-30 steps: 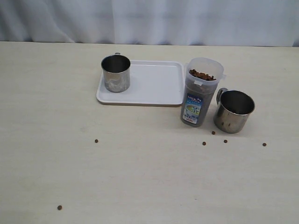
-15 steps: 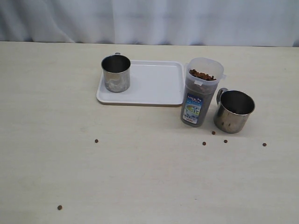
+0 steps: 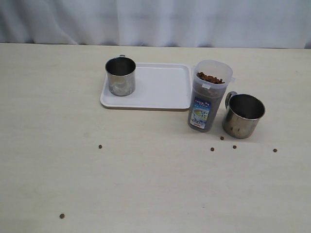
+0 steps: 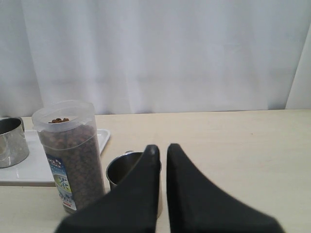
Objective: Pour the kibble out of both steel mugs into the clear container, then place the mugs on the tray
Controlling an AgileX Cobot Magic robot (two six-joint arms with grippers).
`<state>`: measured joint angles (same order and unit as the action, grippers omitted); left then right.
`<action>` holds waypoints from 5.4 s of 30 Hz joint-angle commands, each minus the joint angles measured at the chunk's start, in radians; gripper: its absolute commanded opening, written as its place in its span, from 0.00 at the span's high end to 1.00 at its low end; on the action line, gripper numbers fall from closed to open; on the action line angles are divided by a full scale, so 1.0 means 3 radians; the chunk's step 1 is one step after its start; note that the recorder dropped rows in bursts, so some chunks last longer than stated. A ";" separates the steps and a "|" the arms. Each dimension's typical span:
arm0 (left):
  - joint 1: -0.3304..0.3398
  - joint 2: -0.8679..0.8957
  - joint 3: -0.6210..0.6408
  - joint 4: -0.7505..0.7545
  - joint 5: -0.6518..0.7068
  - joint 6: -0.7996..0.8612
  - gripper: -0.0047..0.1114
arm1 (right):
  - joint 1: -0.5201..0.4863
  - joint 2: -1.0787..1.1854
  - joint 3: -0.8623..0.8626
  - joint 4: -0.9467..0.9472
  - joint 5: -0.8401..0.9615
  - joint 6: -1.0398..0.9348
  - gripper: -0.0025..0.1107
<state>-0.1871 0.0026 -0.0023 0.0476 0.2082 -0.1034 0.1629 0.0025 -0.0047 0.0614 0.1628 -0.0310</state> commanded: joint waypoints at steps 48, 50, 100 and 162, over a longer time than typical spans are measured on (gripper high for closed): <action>-0.0022 -0.0009 0.0008 -0.0020 -0.0034 0.0008 0.96 | 0.0070 0.4165 -0.0713 -0.1242 -0.1617 0.1382 0.03; -0.0022 -0.0009 0.0008 -0.0020 -0.0034 0.0008 0.96 | 0.0151 0.4347 -0.0751 -0.1615 -0.1857 0.1580 0.03; -0.0022 -0.0009 0.0008 -0.0014 -0.0034 0.0008 0.96 | 0.0194 0.5372 -0.2274 -0.1654 -0.0918 0.1253 0.94; -0.0022 -0.0009 0.0008 -0.0014 -0.0034 0.0008 0.96 | 0.1444 0.7209 -0.5204 -0.1129 0.0057 0.1112 0.94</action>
<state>-0.1871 0.0026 -0.0023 0.0459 0.2082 -0.1034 0.5953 2.1549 -1.5290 -0.2797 0.1753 0.3067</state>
